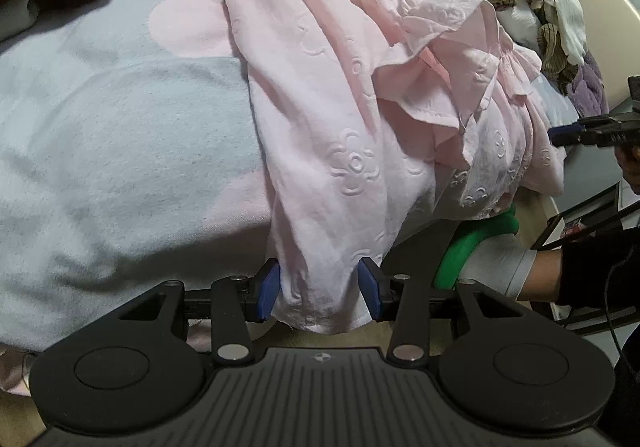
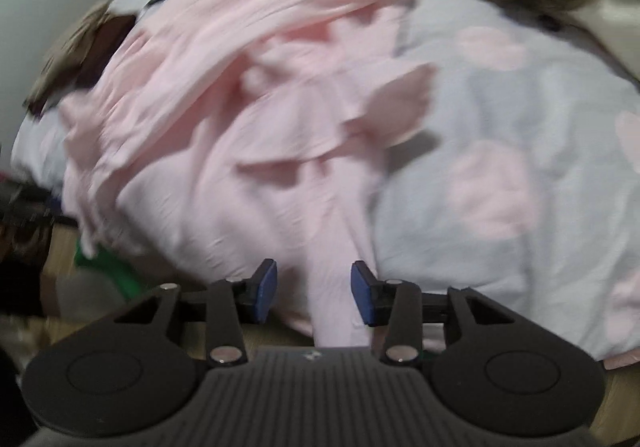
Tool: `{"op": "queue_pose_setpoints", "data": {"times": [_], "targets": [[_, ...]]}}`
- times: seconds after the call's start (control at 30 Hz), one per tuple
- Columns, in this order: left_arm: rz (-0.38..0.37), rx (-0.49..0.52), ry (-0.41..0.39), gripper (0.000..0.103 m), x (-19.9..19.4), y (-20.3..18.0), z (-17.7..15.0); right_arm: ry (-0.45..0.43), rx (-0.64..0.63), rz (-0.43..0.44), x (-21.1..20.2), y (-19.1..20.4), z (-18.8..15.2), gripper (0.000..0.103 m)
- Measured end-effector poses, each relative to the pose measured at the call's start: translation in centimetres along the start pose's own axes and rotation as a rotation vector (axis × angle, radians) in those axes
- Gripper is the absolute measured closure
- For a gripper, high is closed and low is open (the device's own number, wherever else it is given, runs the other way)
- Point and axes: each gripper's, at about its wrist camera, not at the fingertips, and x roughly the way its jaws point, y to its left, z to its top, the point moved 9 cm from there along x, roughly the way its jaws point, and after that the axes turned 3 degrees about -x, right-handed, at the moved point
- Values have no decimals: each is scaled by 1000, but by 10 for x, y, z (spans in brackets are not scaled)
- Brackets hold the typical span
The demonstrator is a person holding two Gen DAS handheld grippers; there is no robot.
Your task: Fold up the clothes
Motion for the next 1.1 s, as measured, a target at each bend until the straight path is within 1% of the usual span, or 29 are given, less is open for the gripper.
{"op": "queue_pose_setpoints", "data": {"times": [0.2,0.23,0.27,0.37,0.53,0.7,0.8,0.97,1.0,1.03,1.07,1.1], "targets": [[-16,0,3,62,4,4,0,14,-6,25,6,-8,-4,57],[-19,0,4,62,5,5,-1,16,-7,29,7,-10,-5,55],[-22,0,5,62,6,6,-1,19,-8,33,8,-11,-6,51],[-30,-1,7,61,8,8,-1,26,-12,46,11,-15,-8,47],[-44,-3,11,60,12,12,-2,40,-7,96,29,1,-13,46],[-32,-13,45,60,19,15,-4,50,3,142,48,17,-17,46],[-34,-37,51,60,22,19,-4,40,26,146,57,18,-19,46],[-49,-78,39,60,23,28,-1,7,80,169,59,12,-18,47],[-53,-80,43,60,24,29,-1,3,96,175,59,10,-19,49],[-57,-81,47,60,25,29,-1,7,101,184,59,11,-18,60],[-66,-81,58,63,26,28,-2,13,102,194,59,12,-18,82],[-76,-81,70,67,27,27,-3,20,103,203,59,14,-18,89]]}}
